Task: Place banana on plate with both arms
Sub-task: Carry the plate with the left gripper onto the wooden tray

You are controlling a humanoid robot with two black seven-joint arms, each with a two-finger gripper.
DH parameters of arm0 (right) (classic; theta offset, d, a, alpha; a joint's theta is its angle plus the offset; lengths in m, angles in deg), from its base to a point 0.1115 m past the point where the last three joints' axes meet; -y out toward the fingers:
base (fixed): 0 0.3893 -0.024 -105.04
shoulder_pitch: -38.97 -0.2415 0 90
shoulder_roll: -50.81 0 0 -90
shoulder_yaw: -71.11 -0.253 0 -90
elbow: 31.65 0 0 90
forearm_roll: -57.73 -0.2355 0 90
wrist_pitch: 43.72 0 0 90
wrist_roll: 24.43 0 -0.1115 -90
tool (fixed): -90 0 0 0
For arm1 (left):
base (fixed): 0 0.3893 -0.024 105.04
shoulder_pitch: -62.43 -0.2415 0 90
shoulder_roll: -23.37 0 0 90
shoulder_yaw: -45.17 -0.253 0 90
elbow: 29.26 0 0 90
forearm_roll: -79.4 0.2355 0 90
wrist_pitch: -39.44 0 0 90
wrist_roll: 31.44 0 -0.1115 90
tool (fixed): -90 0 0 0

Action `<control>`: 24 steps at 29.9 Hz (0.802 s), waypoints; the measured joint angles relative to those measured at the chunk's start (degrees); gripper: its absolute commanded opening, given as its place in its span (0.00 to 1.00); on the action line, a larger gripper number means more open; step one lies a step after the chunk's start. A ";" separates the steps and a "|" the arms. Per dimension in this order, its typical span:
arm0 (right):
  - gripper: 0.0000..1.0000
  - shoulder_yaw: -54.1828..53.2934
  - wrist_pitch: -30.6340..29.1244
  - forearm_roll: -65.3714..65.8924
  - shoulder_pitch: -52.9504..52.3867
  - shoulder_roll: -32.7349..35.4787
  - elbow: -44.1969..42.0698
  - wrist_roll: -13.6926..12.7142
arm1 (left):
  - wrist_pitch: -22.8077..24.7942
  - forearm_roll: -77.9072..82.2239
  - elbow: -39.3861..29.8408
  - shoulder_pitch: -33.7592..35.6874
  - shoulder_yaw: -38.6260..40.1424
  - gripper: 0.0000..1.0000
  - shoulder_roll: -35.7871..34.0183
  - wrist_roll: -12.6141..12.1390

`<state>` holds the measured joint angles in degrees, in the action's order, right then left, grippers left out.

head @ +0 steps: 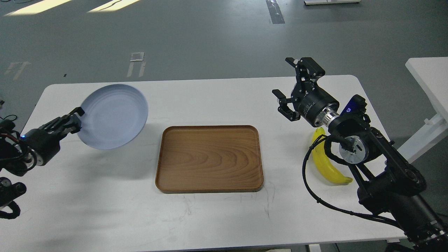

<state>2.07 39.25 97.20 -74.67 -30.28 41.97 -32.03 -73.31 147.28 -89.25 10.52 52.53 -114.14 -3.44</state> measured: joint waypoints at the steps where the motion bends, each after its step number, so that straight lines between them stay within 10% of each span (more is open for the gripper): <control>1: 1.00 0.00 0.20 0.00 0.00 0.01 0.20 -0.02 | -0.08 1.29 -1.01 0.88 -0.01 0.00 1.37 0.00; 24: 1.00 -2.04 1.50 0.00 1.53 0.14 1.27 -0.03 | -0.39 4.58 18.25 9.05 -15.61 0.00 30.64 0.00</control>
<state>0.03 40.75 97.20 -73.14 -30.14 43.24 -32.06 -73.70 151.86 -71.01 19.57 36.93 -83.50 -3.44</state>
